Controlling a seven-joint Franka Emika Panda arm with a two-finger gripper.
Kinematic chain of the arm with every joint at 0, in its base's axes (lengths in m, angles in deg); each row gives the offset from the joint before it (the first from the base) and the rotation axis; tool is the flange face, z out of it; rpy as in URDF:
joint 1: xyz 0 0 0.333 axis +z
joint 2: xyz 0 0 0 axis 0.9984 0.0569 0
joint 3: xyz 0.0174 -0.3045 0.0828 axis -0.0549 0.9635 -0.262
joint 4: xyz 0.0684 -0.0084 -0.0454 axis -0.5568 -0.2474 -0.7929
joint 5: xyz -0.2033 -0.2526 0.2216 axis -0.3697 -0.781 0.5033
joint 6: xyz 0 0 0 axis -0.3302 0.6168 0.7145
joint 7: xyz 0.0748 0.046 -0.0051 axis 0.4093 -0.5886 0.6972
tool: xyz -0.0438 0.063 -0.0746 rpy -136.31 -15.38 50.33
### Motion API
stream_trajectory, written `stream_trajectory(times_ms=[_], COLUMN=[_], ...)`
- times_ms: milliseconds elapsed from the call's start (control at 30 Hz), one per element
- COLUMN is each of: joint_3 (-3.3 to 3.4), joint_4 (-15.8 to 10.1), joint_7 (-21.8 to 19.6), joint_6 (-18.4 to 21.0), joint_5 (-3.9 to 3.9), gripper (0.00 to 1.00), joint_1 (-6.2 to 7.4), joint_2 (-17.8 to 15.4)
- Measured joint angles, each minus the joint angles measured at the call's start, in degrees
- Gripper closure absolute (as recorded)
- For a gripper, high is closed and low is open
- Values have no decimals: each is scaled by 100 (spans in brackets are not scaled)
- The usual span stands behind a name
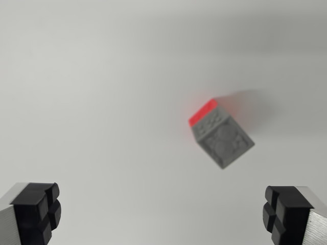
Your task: Destack cube
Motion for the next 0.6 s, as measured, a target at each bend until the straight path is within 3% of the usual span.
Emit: stream_trajectory(times_ms=[600], joint_3=[4], joint_4=[-43], joint_7=[82], joint_6=[-30], joint_5=[0], gripper=[0], joint_1=[-5], joint_2=[0])
